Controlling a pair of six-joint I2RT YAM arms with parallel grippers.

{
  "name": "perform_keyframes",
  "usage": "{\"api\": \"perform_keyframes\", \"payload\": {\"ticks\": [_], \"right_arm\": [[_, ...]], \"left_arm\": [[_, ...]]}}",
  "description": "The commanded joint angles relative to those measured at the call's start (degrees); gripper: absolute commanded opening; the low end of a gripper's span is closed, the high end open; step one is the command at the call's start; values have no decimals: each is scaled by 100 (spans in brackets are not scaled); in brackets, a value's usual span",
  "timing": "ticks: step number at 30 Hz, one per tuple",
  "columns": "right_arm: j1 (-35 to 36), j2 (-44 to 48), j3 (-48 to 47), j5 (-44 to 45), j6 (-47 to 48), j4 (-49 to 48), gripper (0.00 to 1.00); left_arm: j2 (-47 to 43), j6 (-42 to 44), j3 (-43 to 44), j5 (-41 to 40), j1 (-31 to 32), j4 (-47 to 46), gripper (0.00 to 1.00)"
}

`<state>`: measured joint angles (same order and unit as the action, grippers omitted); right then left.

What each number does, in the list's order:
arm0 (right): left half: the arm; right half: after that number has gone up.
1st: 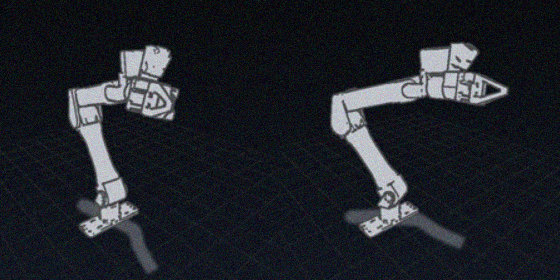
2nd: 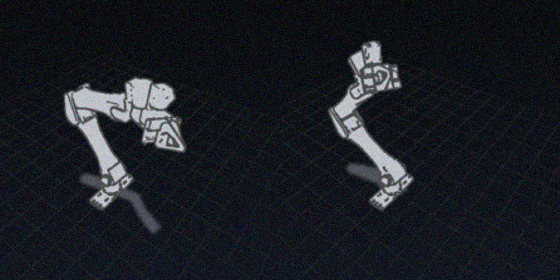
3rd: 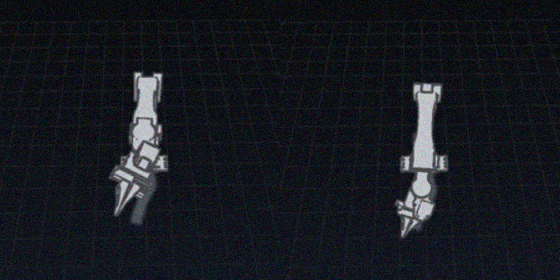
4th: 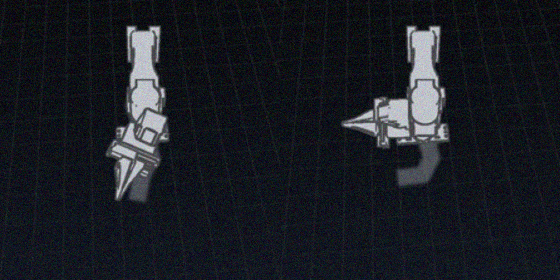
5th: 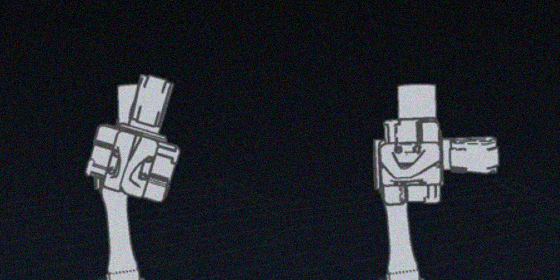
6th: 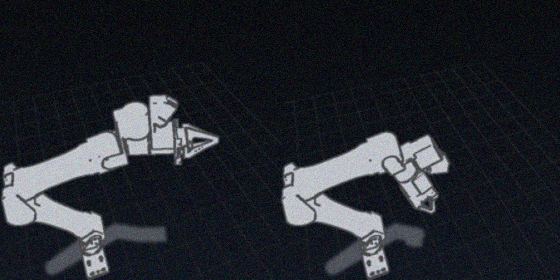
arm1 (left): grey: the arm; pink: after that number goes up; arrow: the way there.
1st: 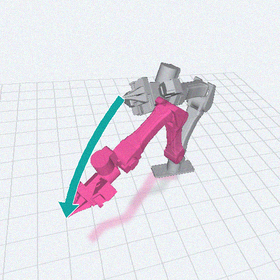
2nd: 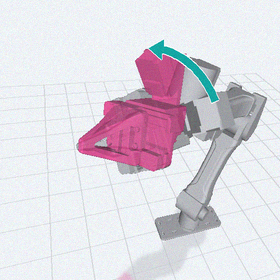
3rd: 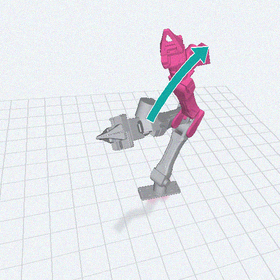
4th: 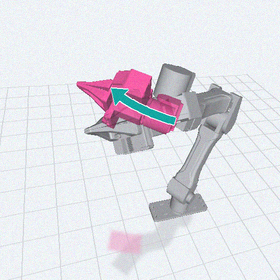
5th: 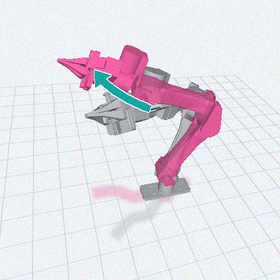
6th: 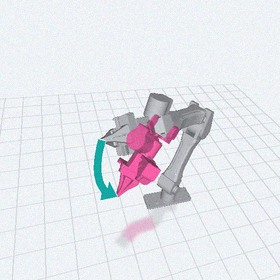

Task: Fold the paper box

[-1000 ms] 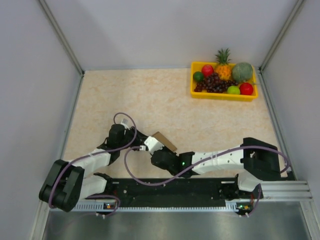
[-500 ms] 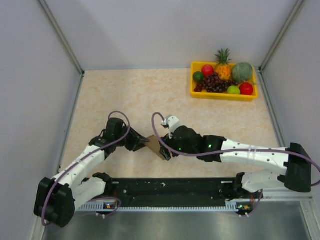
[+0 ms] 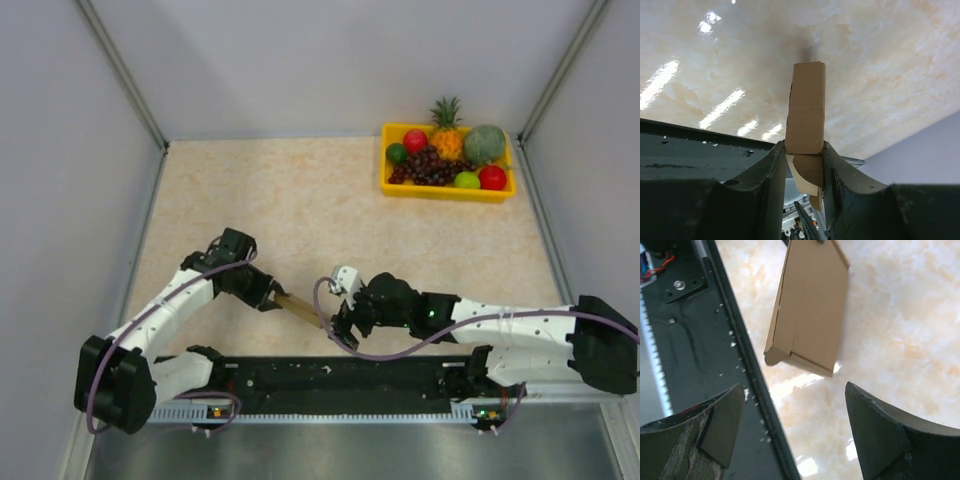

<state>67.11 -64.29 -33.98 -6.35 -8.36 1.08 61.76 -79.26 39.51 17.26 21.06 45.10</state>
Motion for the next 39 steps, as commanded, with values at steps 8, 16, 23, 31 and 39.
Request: {"api": "perform_keyframes", "payload": {"ticks": [8,16,23,31,39], "right_arm": [[469,-1022,-311,608,1205,-1918,77],[795,-1894,-795,1749,1469,-1883,66],[786,-1990,-724,2226,1504,-2050,34],[584,-1824,-242,1691,1574,-2541,27],[58,-1516,111,329,2014,-2464,22]], "left_arm": [[864,-230,567,-223,-5,386,12],[935,-371,532,-20,-5,306,12],[523,-599,295,76,-5,122,23],[91,303,409,-565,-32,289,90],[222,2247,400,329,-418,-904,95]]}}
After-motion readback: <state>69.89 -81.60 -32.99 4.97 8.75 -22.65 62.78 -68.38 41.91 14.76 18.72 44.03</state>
